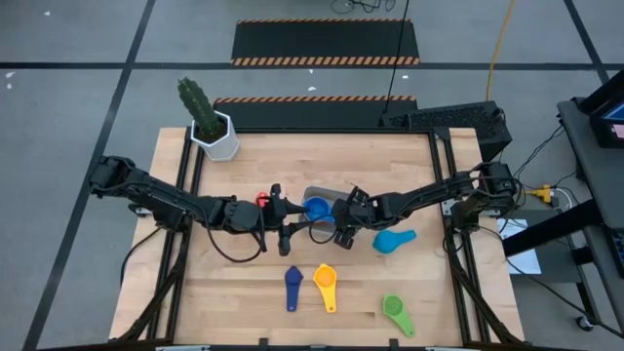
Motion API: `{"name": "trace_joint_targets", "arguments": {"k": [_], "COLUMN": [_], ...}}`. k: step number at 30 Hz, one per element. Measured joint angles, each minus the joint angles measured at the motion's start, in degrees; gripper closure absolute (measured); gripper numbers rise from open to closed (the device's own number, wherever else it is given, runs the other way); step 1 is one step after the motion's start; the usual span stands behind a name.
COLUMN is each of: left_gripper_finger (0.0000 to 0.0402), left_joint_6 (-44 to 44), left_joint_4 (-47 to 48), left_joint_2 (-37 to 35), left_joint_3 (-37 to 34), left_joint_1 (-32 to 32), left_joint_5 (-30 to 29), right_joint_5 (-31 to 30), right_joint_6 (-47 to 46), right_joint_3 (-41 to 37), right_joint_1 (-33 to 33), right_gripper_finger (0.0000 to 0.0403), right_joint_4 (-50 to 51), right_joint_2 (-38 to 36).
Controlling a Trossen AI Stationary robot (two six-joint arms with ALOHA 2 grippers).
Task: Nest measuring cups in basket
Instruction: Stack the blue measuring cup into the orange measuring cup
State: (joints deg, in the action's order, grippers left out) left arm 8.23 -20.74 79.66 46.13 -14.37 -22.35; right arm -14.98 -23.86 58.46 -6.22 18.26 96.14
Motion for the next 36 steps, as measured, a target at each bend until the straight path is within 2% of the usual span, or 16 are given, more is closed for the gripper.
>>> {"name": "trace_joint_targets", "arguments": {"k": [3,11,16,21,26,30,36], "left_gripper_finger": [0.0243,0.0243,0.0243,0.0243,0.0243,0.0243,0.0243], "left_joint_6": [0.0,0.0,-0.4,-0.5,-0.5,-0.4,-0.4], "left_joint_4": [-0.2,-0.2,-0.6,-0.6,-0.6,-0.6,-1.2], "left_joint_2": [0.0,0.0,0.0,0.0,0.0,0.0,0.0], "left_joint_3": [0.0,0.0,0.0,0.0,0.0,0.0,0.0], "left_joint_1": [0.0,0.0,0.0,0.0,0.0,0.0,0.0], "left_joint_5": [0.0,0.0,0.0,0.0,1.1,1.1,1.4], "right_joint_5": [0.0,-1.6,-1.6,-1.4,-1.0,1.8,1.7], "right_joint_6": [0.7,1.2,2.3,3.0,3.8,4.0,3.7], "right_joint_3": [0.0,0.0,0.0,0.0,0.0,-1.1,-2.1], "right_joint_1": [0.0,0.0,0.3,0.9,1.0,1.5,1.7], "right_gripper_finger": [0.0239,0.0162,0.0143,0.0151,0.0185,0.0215,0.0233], "right_joint_4": [0.0,0.0,-2.1,-2.3,-2.2,-3.9,-4.0], "right_joint_2": [0.0,0.0,0.3,0.4,0.4,0.4,0.4]}}
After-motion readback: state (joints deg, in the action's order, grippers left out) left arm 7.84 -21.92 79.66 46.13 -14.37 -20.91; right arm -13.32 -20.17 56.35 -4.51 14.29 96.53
